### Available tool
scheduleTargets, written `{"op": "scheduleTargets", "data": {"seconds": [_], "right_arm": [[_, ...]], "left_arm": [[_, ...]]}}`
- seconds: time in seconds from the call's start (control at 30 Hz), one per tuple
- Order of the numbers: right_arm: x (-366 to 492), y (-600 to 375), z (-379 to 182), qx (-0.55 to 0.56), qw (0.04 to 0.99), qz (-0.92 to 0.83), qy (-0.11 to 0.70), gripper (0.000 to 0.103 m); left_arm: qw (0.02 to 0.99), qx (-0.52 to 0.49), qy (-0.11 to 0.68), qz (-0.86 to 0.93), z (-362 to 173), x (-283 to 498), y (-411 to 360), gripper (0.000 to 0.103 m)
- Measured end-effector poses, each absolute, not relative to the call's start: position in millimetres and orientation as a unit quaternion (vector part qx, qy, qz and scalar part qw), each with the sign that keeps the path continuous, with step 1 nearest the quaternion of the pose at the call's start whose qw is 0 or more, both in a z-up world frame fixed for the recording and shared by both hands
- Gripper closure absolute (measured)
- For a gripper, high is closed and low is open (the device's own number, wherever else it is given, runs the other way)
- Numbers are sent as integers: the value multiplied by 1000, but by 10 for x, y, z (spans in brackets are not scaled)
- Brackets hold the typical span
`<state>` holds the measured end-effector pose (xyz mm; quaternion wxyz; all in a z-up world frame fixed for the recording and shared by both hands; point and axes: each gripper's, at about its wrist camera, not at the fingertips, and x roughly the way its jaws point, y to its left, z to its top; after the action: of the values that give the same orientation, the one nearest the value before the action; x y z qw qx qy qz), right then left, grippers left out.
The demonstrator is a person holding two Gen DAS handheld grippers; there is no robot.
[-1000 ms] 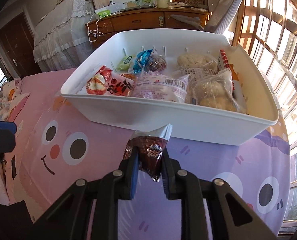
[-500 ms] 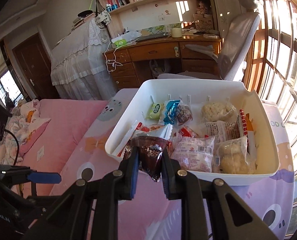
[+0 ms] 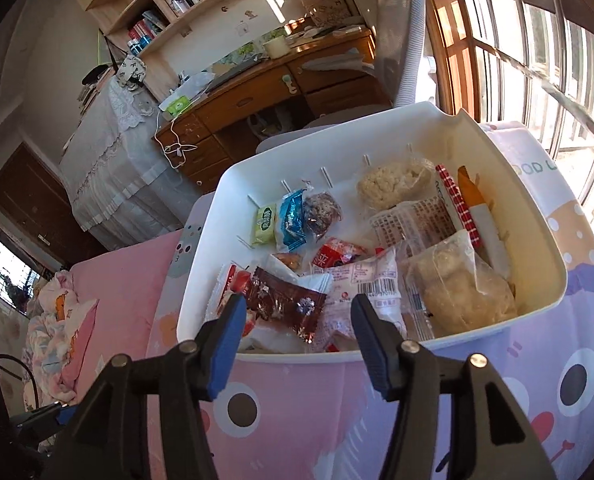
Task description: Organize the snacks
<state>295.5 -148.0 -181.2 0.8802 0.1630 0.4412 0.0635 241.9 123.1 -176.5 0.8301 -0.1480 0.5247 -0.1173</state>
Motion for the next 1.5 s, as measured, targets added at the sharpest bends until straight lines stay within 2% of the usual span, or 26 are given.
{"op": "scheduleTargets", "data": {"seconds": [0.27, 0.33, 0.63, 0.77, 0.97, 1.07, 1.23, 1.3, 1.43, 1.5], "right_arm": [[2430, -1742, -1839, 139, 864, 48, 482, 29], [2232, -1842, -1849, 137, 856, 46, 497, 23], [1143, -2227, -1727, 112, 818, -7, 564, 9], [775, -2325, -1578, 115, 795, -49, 594, 7], [405, -2371, -1030, 118, 806, -66, 577, 7], [270, -2306, -736, 119, 814, -59, 565, 7], [56, -2029, -324, 111, 849, -27, 516, 7], [-11, -1931, -254, 98, 858, -28, 504, 7], [-95, -1818, -245, 81, 862, -28, 500, 7], [-132, -1784, -227, 77, 865, -26, 494, 7]], "left_arm": [[838, -147, 513, -112, -1618, 2048, 882, 23], [836, -158, 513, -112, -1594, 1892, 764, 23], [846, -136, 503, -110, -1384, 1187, 293, 23], [856, -99, 493, -118, -1156, 1019, 173, 23], [870, -45, 474, -131, -718, 844, 45, 22], [880, -17, 455, -136, -524, 712, -8, 14], [879, -5, 454, -149, -399, 513, -42, 12], [885, -8, 446, -129, -382, 438, -2, 11], [898, -33, 430, -83, -363, 334, 170, 1], [904, -35, 421, -66, -343, 265, 213, 1]]}}
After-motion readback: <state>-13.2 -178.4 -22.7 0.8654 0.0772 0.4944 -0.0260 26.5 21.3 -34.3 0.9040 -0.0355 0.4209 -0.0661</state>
